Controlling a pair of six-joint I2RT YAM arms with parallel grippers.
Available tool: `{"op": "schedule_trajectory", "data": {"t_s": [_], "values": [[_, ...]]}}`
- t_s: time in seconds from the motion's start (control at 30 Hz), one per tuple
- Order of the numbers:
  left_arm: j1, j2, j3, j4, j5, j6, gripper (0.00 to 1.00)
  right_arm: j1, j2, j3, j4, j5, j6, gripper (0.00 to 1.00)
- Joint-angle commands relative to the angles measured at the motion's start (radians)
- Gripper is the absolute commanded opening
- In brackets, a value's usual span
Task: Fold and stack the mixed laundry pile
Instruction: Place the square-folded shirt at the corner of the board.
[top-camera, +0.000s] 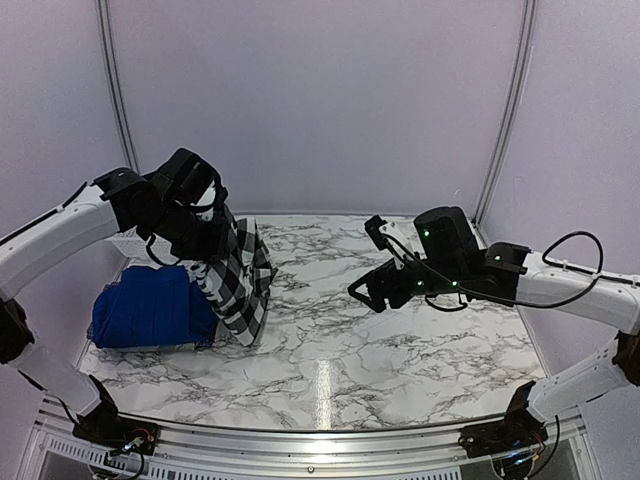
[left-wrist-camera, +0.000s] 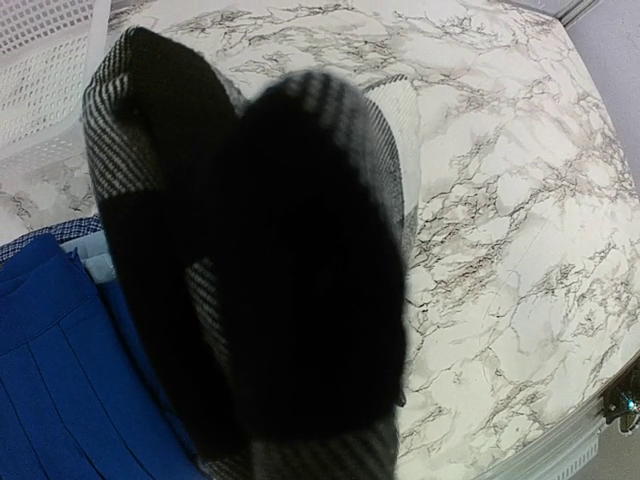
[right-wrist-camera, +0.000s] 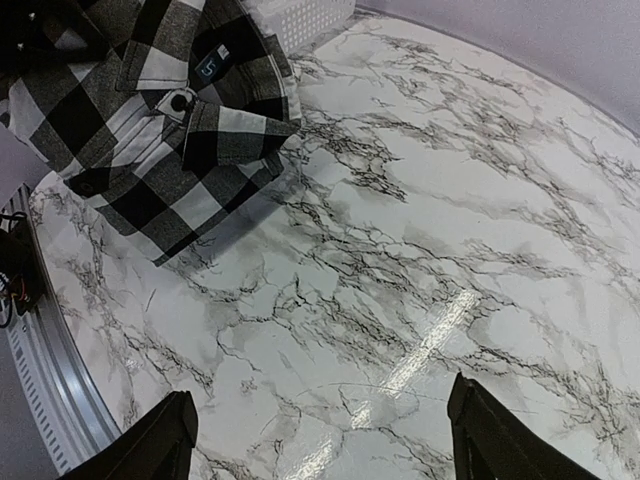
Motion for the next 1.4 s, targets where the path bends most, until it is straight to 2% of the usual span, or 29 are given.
{"op": "schedule_trajectory", "data": {"t_s": [0.0,0.23,0.5,0.73,0.83,0.93,1.13,1.37], "values": [[0.023,-0.063,0.050,-0.019,-0.006,0.010,0.00,-0.006,-0.005,0.006,0.008,0.008,0.001,0.83],[0.095,-0.165,0.035,-0.043,0.009,0.003,0.00,-0.005,0.001,0.018,0.002,0.007,-0.009,0.84],[0.219,-0.255,-0.118,-0.048,0.051,0.028,0.00,-0.005,0.019,0.026,-0.004,0.001,-0.028,0.85],[0.397,-0.313,-0.271,-0.048,0.054,0.156,0.00,-0.007,0.027,0.026,-0.011,-0.003,-0.038,0.85],[0.481,-0.308,-0.290,-0.059,0.047,0.241,0.00,-0.008,0.030,0.027,-0.012,-0.003,-0.040,0.85],[0.559,-0.286,-0.266,-0.060,0.110,0.296,0.00,-0.009,0.038,0.030,-0.014,-0.006,-0.045,0.85],[0.568,-0.261,-0.231,-0.052,0.245,0.313,0.00,-0.023,0.048,0.047,-0.032,-0.008,-0.054,0.85],[0.583,-0.291,-0.292,-0.087,0.164,0.362,0.00,-0.054,0.047,0.052,-0.053,-0.022,-0.066,0.86]]}}
